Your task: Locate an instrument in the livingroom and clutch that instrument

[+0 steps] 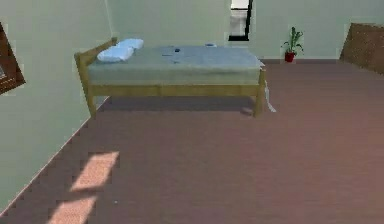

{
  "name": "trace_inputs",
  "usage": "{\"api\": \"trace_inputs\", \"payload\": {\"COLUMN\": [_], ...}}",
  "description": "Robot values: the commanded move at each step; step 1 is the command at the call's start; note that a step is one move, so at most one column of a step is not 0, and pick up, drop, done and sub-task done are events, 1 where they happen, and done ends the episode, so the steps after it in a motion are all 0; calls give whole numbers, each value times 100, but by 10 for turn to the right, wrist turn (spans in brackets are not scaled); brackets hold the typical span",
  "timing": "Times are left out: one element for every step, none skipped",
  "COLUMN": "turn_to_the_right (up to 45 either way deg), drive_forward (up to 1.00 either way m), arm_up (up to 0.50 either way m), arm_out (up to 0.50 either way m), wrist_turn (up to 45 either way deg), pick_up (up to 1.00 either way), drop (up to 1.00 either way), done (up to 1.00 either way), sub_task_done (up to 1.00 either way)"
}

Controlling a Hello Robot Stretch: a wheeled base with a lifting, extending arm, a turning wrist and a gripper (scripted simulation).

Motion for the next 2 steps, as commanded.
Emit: {"api": "trace_inputs", "payload": {"turn_to_the_right": [0,450], "drive_forward": [20,0], "arm_up": [0,0], "arm_out": [0,0], "wrist_turn": [0,0], "pick_up": [0,0], "drop": [0,0], "done": [0,0], "sub_task_done": [0,0]}}
